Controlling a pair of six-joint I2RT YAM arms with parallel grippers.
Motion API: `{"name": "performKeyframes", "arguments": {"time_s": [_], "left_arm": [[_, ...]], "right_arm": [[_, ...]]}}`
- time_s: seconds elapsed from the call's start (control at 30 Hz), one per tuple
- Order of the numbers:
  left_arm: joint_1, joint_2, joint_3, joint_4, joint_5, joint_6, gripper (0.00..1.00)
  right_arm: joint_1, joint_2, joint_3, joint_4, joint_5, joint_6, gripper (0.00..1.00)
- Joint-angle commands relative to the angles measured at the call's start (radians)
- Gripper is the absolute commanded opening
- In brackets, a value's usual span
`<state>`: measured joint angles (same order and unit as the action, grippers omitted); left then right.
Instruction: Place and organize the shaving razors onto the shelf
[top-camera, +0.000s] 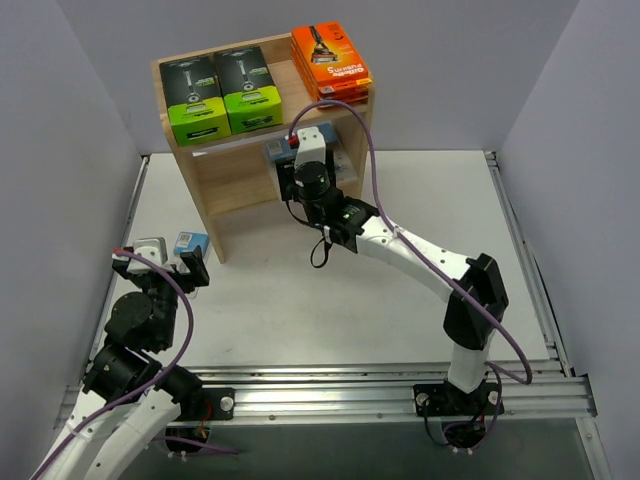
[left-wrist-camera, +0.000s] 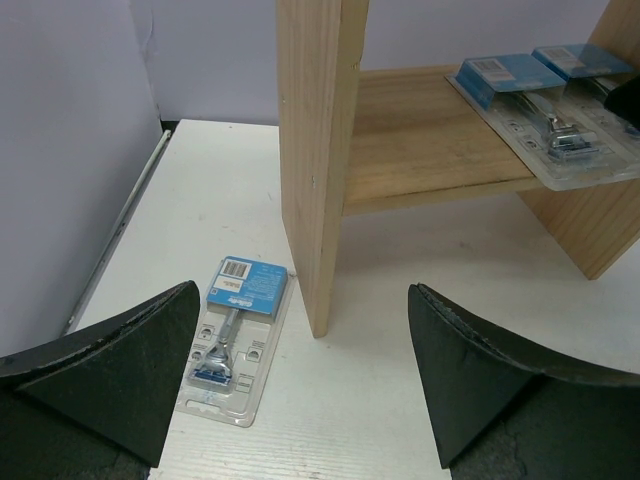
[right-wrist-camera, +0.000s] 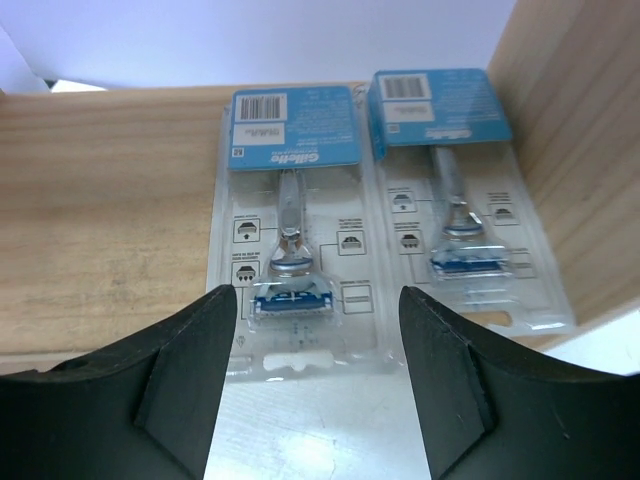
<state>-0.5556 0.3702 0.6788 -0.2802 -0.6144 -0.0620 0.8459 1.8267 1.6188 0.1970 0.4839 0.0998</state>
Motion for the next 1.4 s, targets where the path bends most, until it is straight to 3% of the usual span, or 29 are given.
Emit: {"name": "performKeyframes", "arguments": {"time_s": [0.0, 0.3, 0.4, 0.53, 0.63, 0.83, 1.37], "left_arm": [[-0.003, 0.012, 0.002, 0.042, -0.013, 0.017, 0.94], [-0.003, 0.019, 0.002, 0.042, -0.016, 0.019, 0.94], [-0.003, 0.019, 0.002, 0.042, -0.015, 0.018, 0.94], [-0.003, 0.019, 0.002, 0.042, -0.018, 0.019, 0.94], [-0.003, 0.021, 0.002, 0.042, -0.015, 0.018, 0.94], [-0.003, 0.018, 0.002, 0.042, -0.013, 0.018, 0.94], [-0.003, 0.013, 0.001, 0.049, 0.004, 0.013, 0.94]], "right_arm": [[0.012, -0.109, -0.037, 0.025, 0.042, 0.014, 0.61], [0.018, -0.247, -0.198, 0.021, 0.048, 0.096, 0.54], [0.018, -0.276, -0.247, 0.019, 0.03, 0.132, 0.43], [0.019, -0.29, -0.295, 0.016, -0.007, 0.181, 0.21], [0.021, -0.281, -0.323, 0.021, -0.025, 0.205, 0.14], [0.03, -0.241, -0.333, 0.032, -0.06, 0.228, 0.08], [0.025, -0.078, -0.244, 0.045, -0.114, 0.239, 0.08]]}}
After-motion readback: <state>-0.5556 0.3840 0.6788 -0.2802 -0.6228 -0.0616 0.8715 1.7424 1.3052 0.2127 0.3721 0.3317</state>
